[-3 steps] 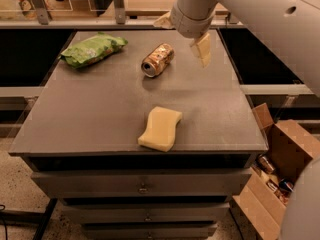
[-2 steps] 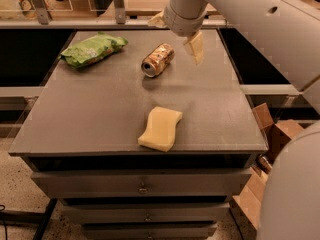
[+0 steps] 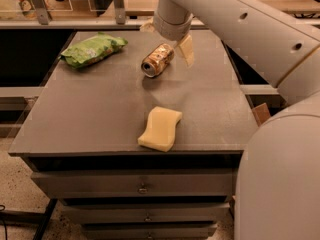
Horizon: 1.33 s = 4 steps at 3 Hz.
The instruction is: Move orange can near sponge
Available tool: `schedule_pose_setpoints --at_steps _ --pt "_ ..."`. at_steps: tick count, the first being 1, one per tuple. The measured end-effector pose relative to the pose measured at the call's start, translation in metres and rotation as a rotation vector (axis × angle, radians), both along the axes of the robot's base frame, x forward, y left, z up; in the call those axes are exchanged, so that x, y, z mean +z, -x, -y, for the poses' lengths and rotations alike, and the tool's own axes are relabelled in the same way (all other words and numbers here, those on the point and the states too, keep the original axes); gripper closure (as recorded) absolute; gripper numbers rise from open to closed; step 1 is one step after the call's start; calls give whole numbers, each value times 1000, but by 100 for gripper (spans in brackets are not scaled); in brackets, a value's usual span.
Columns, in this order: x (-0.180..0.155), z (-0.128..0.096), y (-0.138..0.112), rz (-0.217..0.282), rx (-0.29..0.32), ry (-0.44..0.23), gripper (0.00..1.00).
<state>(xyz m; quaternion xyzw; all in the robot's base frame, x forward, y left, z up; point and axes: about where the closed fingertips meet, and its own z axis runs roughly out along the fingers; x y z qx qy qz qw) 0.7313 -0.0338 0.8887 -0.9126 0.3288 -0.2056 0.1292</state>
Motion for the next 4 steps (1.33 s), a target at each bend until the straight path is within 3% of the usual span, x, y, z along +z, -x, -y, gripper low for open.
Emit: schedule_pose_setpoints --at_steps 3,4 --pt "-33 -10 8 -56 28 37 0" --pt "-38 -14 12 -67 47 50 14"
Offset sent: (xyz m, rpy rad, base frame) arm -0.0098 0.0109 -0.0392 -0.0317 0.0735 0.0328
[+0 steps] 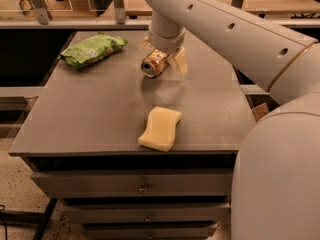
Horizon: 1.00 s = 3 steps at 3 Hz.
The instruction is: Move orange can near sponge
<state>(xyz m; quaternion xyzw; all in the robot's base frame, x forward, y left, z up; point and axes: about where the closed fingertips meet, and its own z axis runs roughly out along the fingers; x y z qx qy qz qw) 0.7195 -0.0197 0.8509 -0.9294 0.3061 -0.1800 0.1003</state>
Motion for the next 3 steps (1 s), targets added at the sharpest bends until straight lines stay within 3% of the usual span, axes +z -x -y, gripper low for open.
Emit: schedule_pose_setpoints --at_steps 3 --pt "-6 -9 5 -17 28 16 83"
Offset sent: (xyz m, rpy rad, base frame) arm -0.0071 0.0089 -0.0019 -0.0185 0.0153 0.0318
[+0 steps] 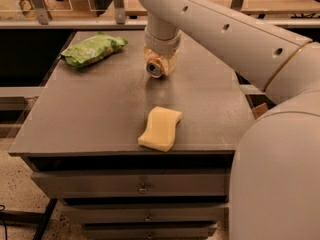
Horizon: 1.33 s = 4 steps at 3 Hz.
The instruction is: Move orange can near sponge
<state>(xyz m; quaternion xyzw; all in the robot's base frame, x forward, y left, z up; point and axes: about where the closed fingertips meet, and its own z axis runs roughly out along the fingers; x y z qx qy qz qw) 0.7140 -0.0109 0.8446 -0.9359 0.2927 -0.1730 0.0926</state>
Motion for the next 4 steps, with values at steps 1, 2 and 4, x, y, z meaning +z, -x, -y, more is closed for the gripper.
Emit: schedule_pose_setpoints --at_steps 1,2,4 --pt "-4 -4 1 -6 7 0 92" --pt "-3 -4 2 -7 11 -6 100" --pt "0 -4 4 -9 19 -20 100"
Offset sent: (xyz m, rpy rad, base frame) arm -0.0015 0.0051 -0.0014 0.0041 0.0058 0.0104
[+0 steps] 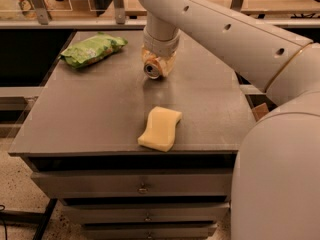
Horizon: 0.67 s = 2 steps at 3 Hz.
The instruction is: Move orange can near sponge
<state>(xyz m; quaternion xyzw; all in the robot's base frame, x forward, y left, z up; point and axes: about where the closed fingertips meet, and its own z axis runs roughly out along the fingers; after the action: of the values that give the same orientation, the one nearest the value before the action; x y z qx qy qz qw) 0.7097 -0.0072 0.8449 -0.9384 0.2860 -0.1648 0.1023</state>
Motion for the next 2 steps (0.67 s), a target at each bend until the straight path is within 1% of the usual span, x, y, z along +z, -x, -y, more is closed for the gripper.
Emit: schedule_pose_setpoints --at_steps 2 --pt "3 0 1 -4 9 -17 100"
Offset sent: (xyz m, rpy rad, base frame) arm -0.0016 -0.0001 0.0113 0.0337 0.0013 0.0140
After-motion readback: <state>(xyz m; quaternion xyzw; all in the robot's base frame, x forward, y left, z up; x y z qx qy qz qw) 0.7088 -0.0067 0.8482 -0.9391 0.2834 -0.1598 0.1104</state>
